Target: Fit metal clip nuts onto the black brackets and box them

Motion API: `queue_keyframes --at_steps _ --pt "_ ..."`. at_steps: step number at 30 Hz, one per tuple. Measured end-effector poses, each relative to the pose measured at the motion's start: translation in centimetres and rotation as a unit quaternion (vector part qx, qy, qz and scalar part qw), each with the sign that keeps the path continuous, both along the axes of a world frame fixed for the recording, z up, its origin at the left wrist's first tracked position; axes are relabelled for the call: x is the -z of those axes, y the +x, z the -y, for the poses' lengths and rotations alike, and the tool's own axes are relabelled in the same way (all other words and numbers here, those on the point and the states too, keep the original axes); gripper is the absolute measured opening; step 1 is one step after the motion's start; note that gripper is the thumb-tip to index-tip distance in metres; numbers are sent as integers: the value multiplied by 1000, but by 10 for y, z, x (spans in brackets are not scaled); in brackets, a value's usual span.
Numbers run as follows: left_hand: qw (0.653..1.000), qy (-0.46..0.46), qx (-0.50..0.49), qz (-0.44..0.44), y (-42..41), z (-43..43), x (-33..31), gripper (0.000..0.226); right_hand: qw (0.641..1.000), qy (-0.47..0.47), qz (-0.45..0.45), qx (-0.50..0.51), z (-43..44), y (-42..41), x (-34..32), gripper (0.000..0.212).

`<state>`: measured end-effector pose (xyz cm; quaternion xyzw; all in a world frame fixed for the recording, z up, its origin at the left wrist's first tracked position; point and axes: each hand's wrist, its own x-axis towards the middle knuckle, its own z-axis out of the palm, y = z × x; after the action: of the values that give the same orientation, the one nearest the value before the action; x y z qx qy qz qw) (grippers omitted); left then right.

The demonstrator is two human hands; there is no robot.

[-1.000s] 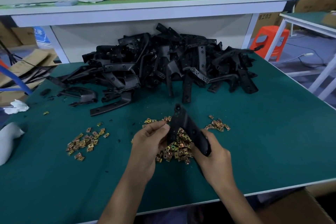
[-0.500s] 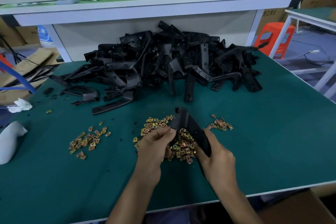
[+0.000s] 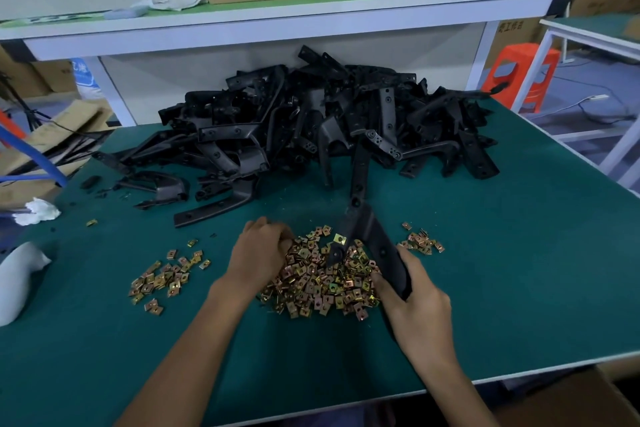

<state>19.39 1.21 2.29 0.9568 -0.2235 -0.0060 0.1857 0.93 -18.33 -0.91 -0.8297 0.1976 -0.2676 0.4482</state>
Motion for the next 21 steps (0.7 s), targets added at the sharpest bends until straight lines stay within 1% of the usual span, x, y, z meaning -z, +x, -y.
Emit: queue_keyframes --at_steps 2,4,6,8,9,11,13,16,19,21 --pt "1000 -11 -1 -6 1 0 -2 12 1000 1 -1 -1 0 0 1 42" --pt "999 -44 -8 -10 -1 -1 -5 7 1000 2 1 -3 0 0 2 42" --pt "993 -110 -22 -22 -8 -2 -13 5 1000 0 4 -6 0 0 2 44" --pt "974 -211 -28 -75 -19 -2 -24 3 1000 -1 4 -12 -1 0 2 48" --pt "957 -267 -24 -113 -27 0 -30 3 1000 -1 5 -14 -1 0 2 49" --pt "913 -362 -15 -185 -43 5 -39 8 1000 -4 6 -15 -1 1 3 49" --pt "870 -429 -9 -243 -55 13 -44 14 1000 -8 4 -20 0 1 3 48" --pt "808 -502 -28 -308 -65 23 -50 13 999 -9 4 -35 -1 0 4 46" --pt "767 -542 -55 -340 -70 29 -53 8 999 -5 8 -48 -2 0 4 45" --pt "727 -584 -62 -356 -71 31 -55 10 999 -3 5 -51 -3 0 4 46"
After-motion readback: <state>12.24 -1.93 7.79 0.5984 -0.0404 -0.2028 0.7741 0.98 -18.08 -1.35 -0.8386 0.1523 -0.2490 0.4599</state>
